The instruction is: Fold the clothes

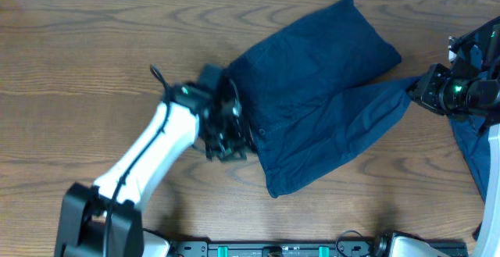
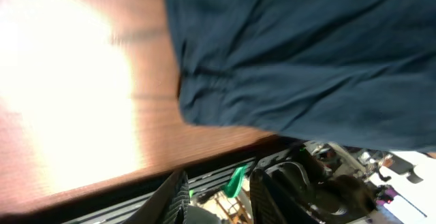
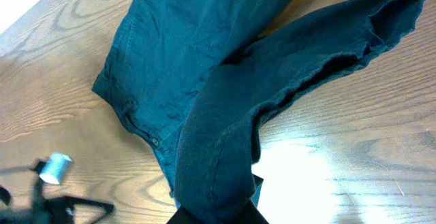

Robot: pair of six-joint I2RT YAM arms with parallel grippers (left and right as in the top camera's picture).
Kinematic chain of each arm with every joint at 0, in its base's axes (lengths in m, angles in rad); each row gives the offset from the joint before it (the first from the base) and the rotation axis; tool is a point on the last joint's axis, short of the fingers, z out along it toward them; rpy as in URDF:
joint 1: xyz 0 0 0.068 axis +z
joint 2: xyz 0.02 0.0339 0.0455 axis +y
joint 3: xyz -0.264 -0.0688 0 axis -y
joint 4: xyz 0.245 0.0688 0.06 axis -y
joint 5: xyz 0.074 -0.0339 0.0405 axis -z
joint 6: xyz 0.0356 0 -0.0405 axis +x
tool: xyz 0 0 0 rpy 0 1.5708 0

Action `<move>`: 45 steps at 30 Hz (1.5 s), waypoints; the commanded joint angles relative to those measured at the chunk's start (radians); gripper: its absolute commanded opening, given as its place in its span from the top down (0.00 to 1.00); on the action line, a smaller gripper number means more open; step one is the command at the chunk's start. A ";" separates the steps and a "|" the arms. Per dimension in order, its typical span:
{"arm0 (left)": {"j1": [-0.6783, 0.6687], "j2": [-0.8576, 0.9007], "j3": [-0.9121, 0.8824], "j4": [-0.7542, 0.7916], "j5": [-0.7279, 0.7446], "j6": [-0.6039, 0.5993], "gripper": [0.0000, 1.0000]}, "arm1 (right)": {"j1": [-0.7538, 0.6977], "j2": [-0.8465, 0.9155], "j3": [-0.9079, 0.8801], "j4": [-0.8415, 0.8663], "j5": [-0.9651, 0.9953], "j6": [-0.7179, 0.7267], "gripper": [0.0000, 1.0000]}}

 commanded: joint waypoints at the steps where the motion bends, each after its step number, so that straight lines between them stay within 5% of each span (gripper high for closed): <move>1: -0.072 -0.087 -0.108 0.049 -0.039 -0.199 0.68 | 0.011 0.000 0.005 0.003 -0.011 0.013 0.99; 3: -0.117 -0.143 -0.181 0.137 -0.038 -0.323 0.67 | 0.011 0.000 0.005 0.002 -0.011 0.012 0.99; 6: -0.166 -0.200 -0.269 0.276 -0.040 -0.504 0.46 | 0.011 0.000 0.005 0.002 -0.011 0.011 0.99; 9: -0.202 -0.210 -0.334 0.386 -0.042 -0.665 0.43 | 0.011 0.000 0.005 0.002 -0.010 -0.001 0.99; 11: -0.234 -0.200 -0.372 0.455 -0.043 -0.771 0.30 | 0.011 0.000 0.005 -0.001 -0.011 -0.010 0.99; 19: -0.285 -0.182 -0.497 0.681 -0.088 -1.161 0.15 | 0.011 0.000 0.005 0.000 -0.011 -0.011 0.99; 24: -0.309 -0.182 -0.525 0.806 -0.123 -1.271 0.14 | 0.011 0.000 0.005 0.006 -0.011 -0.011 0.99; 35: -0.455 -0.182 -0.526 0.811 -0.269 -1.444 0.15 | 0.011 0.000 0.005 0.010 -0.011 -0.011 0.99; 45: -0.455 -0.136 -0.535 0.855 -0.325 -1.455 0.48 | 0.011 0.000 0.005 0.013 -0.011 -0.011 0.99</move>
